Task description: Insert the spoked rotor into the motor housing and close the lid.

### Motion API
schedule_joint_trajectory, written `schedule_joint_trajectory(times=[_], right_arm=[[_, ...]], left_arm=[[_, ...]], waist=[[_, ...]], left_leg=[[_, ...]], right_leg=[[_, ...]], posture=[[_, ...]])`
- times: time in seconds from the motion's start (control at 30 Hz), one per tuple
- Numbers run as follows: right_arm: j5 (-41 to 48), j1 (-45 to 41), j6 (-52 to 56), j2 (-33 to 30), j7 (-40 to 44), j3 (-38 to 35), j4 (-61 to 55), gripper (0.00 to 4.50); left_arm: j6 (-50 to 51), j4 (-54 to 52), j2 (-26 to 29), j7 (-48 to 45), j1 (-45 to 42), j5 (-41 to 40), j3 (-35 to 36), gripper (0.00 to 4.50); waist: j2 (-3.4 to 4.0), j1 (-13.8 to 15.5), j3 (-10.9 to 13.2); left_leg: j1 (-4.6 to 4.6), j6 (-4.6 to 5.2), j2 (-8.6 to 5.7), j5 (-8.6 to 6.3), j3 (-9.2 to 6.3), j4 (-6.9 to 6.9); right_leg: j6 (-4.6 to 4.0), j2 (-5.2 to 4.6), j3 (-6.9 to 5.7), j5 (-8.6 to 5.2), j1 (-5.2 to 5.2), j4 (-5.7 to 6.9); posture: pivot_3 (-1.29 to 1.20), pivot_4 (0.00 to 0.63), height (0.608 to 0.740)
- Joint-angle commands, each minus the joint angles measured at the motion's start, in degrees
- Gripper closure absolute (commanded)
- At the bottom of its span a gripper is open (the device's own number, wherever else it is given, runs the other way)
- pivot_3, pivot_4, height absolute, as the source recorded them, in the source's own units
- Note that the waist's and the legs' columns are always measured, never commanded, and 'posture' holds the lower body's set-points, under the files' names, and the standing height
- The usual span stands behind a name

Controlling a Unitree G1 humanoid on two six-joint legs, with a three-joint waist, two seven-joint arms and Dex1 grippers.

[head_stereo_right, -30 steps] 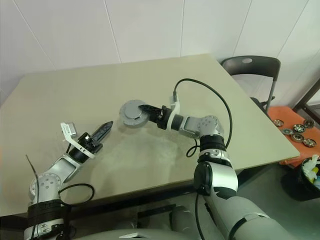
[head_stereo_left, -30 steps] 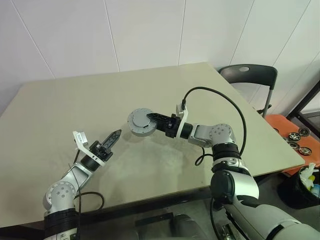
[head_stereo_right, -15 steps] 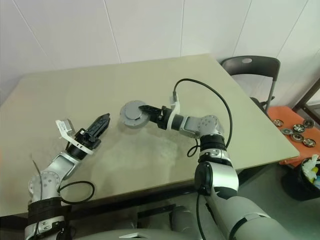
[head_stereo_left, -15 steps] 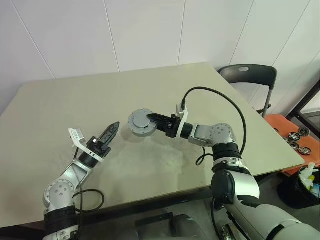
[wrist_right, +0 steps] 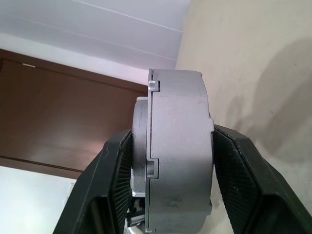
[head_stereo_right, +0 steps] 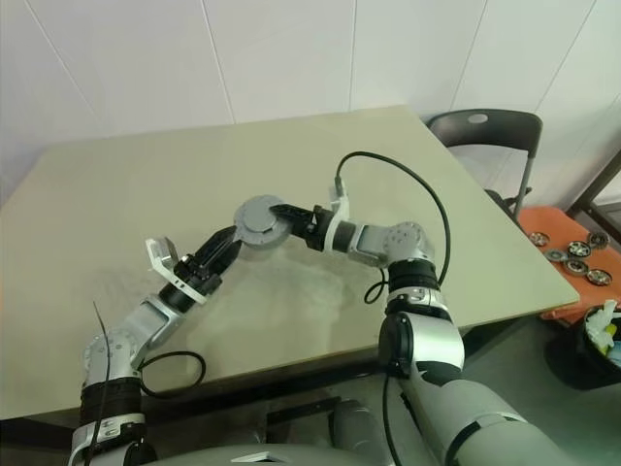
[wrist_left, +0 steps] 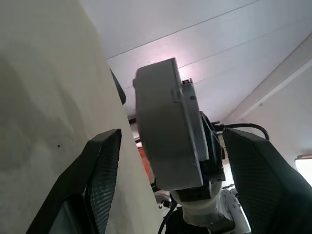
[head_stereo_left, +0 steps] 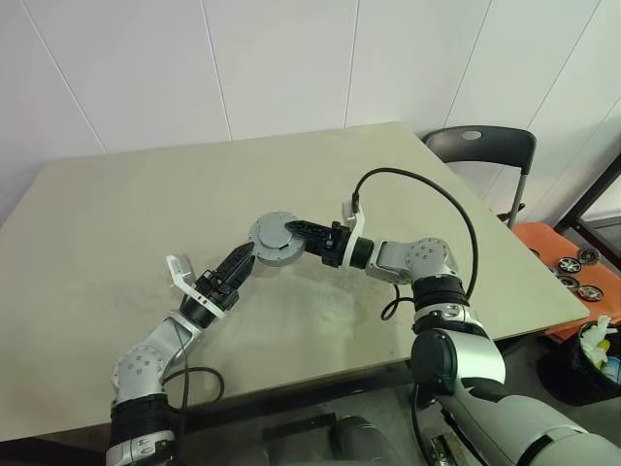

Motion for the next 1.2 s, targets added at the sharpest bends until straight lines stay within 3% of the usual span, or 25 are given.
schedule_joint_trajectory(times=[0.03, 0.3, 0.9, 1.07, 1.2], right_arm=[[2.0, -2.8, -0.4, -0.1, 2.0, -0.2, -1.2, 2.25], [1.9, -2.4, -0.3, -0.2, 2.3, 0.7, -1.3, 2.25], [1.9, -1.9, -0.5, -0.5, 2.0, 1.1, -1.9, 2.25], [1.8, -1.9, -0.8, -0.3, 1.9, 1.1, -2.0, 2.25], [1.8, -1.9, -1.1, -0.2, 1.9, 1.1, -1.8, 2.25]], left_arm=[[-1.8, 3.9, 0.0, -1.1, -3.3, 2.1, 0.0, 0.97], [-3.1, 6.4, -4.1, -2.9, -8.4, 2.9, -0.8, 0.97], [-3.1, 7.3, -4.0, -3.7, -10.0, 7.0, -1.8, 0.97], [-3.0, 6.9, -4.1, -3.7, -9.9, 7.9, -1.9, 2.14], [-2.6, 6.2, -4.1, -4.0, -9.9, 7.8, -2.0, 2.16]], waist=[[0.00, 0.0, 0.0], [-0.01, 0.1, 0.0], [-0.02, 0.0, 0.0], [-0.03, 0.0, 0.0], [-0.03, 0.0, 0.0]], left_leg=[[-0.01, 0.00, 0.00, 0.00, 0.00, 0.02], [-0.12, 0.00, -0.02, 0.00, -0.01, 0.20], [-0.14, 0.00, -0.02, 0.00, -0.03, 0.23], [-0.13, 0.00, -0.02, 0.00, -0.03, 0.23], [-0.13, 0.00, -0.01, 0.00, -0.04, 0.24]], right_leg=[[-0.01, 0.00, 0.00, 0.01, 0.01, 0.01], [-0.01, 0.00, 0.00, 0.03, 0.05, -0.02], [-0.01, 0.00, 0.00, 0.04, 0.04, 0.00], [-0.01, 0.00, 0.00, 0.04, 0.04, 0.01], [-0.01, 0.00, 0.00, 0.04, 0.04, 0.01]], posture=[[0.00, 0.000, 0.740], [0.00, 0.000, 0.740], [0.00, 0.000, 0.740], [0.00, 0.000, 0.740], [0.00, 0.000, 0.740]])
